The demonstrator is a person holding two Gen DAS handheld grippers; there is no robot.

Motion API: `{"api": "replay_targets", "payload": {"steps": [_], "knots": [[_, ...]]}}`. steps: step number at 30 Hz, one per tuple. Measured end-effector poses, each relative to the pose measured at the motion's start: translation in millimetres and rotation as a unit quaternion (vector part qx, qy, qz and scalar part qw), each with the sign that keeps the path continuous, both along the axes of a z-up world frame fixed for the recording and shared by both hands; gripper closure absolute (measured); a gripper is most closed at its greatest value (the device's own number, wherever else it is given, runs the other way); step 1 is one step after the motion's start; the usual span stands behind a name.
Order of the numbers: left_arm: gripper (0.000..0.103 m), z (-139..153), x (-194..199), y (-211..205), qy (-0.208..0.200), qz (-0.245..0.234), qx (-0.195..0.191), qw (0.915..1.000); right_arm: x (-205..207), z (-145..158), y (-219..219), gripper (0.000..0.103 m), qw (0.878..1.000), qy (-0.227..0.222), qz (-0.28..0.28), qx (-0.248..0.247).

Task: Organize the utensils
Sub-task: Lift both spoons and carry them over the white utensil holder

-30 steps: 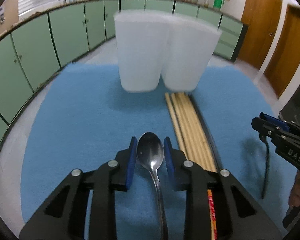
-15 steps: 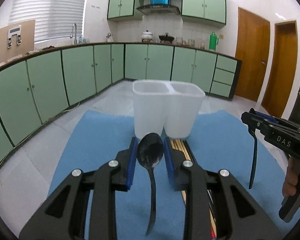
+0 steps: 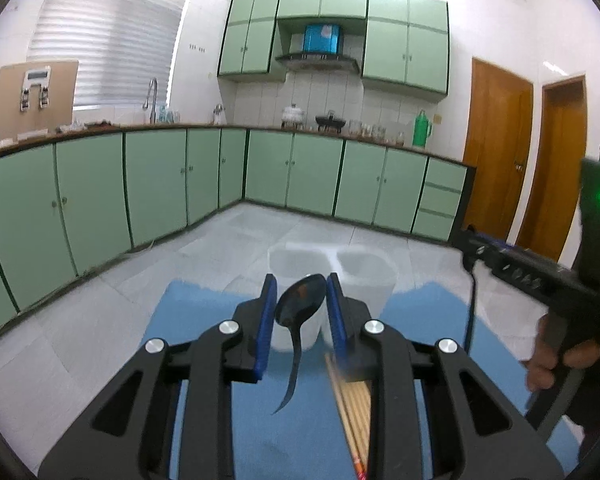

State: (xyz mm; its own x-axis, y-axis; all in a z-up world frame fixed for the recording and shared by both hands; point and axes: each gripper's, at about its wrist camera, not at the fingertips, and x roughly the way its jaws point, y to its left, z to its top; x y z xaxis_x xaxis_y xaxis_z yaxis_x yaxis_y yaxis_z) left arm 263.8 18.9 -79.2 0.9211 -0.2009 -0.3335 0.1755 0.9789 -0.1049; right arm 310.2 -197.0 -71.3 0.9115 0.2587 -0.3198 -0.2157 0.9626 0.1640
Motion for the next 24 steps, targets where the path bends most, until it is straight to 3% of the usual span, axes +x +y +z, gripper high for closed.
{"api": "replay_targets", "payload": {"steps": [7,13,18,24], "knots": [[0.079,57,3,5,-0.062,-0.017,-0.031,0.9975,25,32,7,0.068,0.999,-0.038,0.017,0.007],[0.079,92,30,1,-0.096,-0.035,-0.055,0.9932,59,46,9,0.068,0.998,-0.051,0.014,0.032],[0.079,84,70,-6,-0.074,-0.05,-0.07,0.9936,93,37,12,0.068,0.998,-0.052,-0.012,0.026],[0.079,49,122,-11,-0.029,-0.05,-0.075,0.9955,121,9,18,0.068,0.999,-0.025,-0.022,0.019]]}}
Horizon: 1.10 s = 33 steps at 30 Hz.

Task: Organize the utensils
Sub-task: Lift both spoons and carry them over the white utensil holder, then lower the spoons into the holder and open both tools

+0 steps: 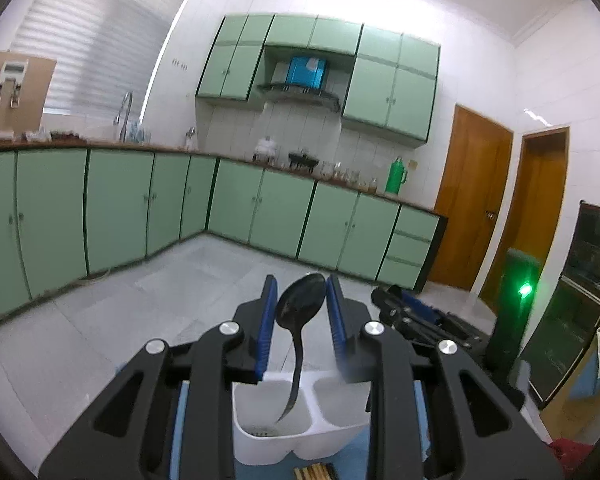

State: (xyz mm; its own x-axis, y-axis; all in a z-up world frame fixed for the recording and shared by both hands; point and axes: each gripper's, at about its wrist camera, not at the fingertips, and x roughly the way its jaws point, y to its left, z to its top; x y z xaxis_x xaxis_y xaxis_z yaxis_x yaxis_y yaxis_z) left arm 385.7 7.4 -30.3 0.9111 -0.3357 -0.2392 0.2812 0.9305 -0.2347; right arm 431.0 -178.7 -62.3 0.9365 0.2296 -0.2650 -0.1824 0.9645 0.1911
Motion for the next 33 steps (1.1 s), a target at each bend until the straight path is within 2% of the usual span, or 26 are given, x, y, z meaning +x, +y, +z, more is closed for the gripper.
{"api": "replay_targets", "payload": {"steps": [8,13,15,16,19,20,25,29,33], "knots": [[0.079,-58,40,2,0.072,0.001,0.004,0.9974,11,-33,7,0.068,0.999,0.038,0.01,-0.007],[0.074,-61,33,11,0.082,0.007,0.018,0.9964,6,-45,5,0.067,0.998,0.058,0.017,-0.009],[0.071,-60,28,14,0.088,0.011,0.026,0.9958,1,-45,1,0.063,0.998,0.063,0.016,-0.005],[0.067,-61,25,16,0.089,0.013,0.029,0.9956,-3,-44,-2,0.056,0.998,0.065,0.012,-0.004],[0.057,-59,9,22,0.091,0.021,0.043,0.9947,-22,-41,-13,0.046,0.998,0.07,0.006,0.004],[0.054,-58,3,23,0.092,0.022,0.047,0.9944,-27,-41,-15,0.04,0.997,0.072,0.004,0.005],[0.039,-69,-46,26,0.114,0.018,0.074,0.9905,-84,-50,-34,0.022,0.995,0.102,-0.009,0.011],[0.029,-96,-87,25,0.159,0.01,0.092,0.983,-133,-67,-41,0.018,0.989,0.142,-0.015,0.02],[0.026,-125,-122,24,0.201,0.004,0.107,0.9737,-174,-93,-38,0.016,0.981,0.194,-0.014,0.021]]}}
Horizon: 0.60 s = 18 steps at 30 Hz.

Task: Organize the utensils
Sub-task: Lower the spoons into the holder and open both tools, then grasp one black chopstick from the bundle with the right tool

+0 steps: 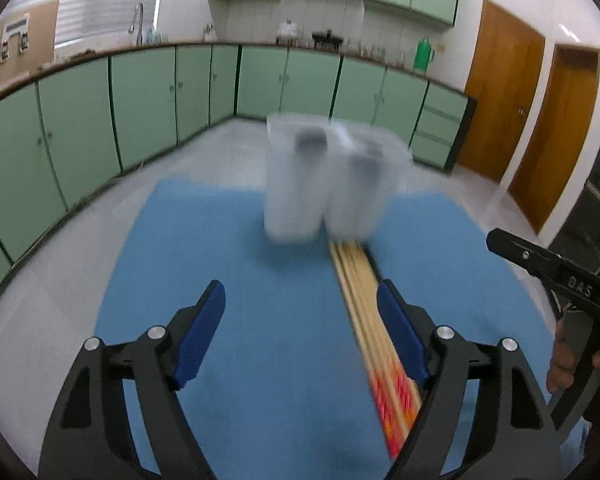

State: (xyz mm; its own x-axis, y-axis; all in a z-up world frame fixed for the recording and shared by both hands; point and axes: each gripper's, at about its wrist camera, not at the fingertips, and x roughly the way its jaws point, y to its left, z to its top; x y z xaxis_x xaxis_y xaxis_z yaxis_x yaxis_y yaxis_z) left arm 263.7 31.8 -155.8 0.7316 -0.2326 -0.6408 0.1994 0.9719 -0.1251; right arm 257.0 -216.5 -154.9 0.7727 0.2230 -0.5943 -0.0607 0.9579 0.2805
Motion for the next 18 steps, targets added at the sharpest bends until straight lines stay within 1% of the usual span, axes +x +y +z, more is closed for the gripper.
{"api": "replay_targets", "payload": {"steps": [3,6,9,14,18], "knots": [[0.025,-17,-21,1,0.016,-0.002,0.024,0.9996,-33,-23,7,0.016,0.999,0.037,0.003,-0.009],[0.024,-34,-37,2,0.036,-0.004,0.051,0.9981,-49,-39,12,0.016,0.998,0.064,0.006,-0.011],[0.024,-45,-46,6,0.054,-0.003,0.062,0.9966,-61,-52,22,0.016,0.996,0.087,0.016,-0.032],[0.023,-57,-56,12,0.077,0.01,0.072,0.9944,-70,-69,31,0.016,0.993,0.105,0.028,-0.039],[0.021,-61,-60,14,0.082,0.014,0.087,0.9927,-69,-70,50,0.016,0.991,0.106,0.04,-0.078]]}}
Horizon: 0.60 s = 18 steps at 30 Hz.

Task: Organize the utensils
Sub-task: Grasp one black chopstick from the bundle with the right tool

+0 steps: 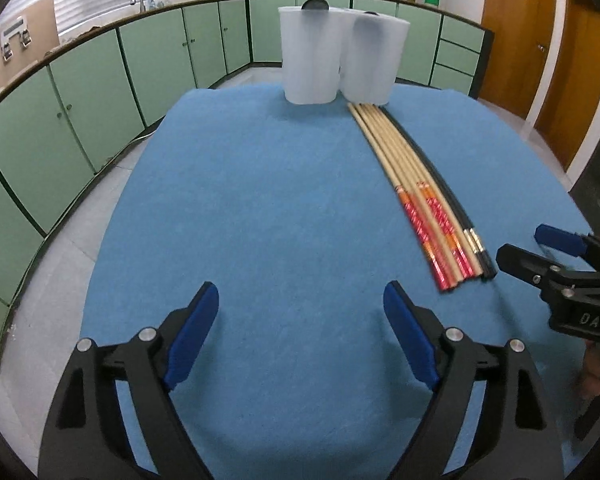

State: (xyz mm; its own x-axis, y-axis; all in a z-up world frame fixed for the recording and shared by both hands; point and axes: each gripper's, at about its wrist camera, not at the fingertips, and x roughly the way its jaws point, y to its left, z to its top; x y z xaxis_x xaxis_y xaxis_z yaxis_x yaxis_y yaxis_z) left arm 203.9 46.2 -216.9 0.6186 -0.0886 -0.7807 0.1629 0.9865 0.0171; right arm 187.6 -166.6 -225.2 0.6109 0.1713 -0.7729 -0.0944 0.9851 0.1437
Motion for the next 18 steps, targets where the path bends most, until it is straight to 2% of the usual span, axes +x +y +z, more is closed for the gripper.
{"api": "replay_targets", "payload": {"steps": [7,11,15,16,18], "knots": [[0.019,-5,5,2,0.014,0.004,-0.002,0.9999,9,0,11,0.015,0.999,0.008,0.003,-0.044],[0.018,-4,5,-1,0.015,0.006,-0.001,0.9999,4,3,2,0.015,0.997,-0.002,-0.021,-0.07],[0.018,-6,4,-3,0.018,0.01,-0.004,0.9998,-10,7,-8,0.015,1.0,-0.014,-0.017,-0.013],[0.018,-6,4,-3,0.018,0.011,-0.004,0.9998,-14,7,-7,0.017,1.0,-0.016,-0.013,-0.005],[0.018,-6,1,-4,0.018,0.012,-0.003,0.9998,-20,7,-3,0.029,1.0,-0.022,-0.003,0.004]]}}
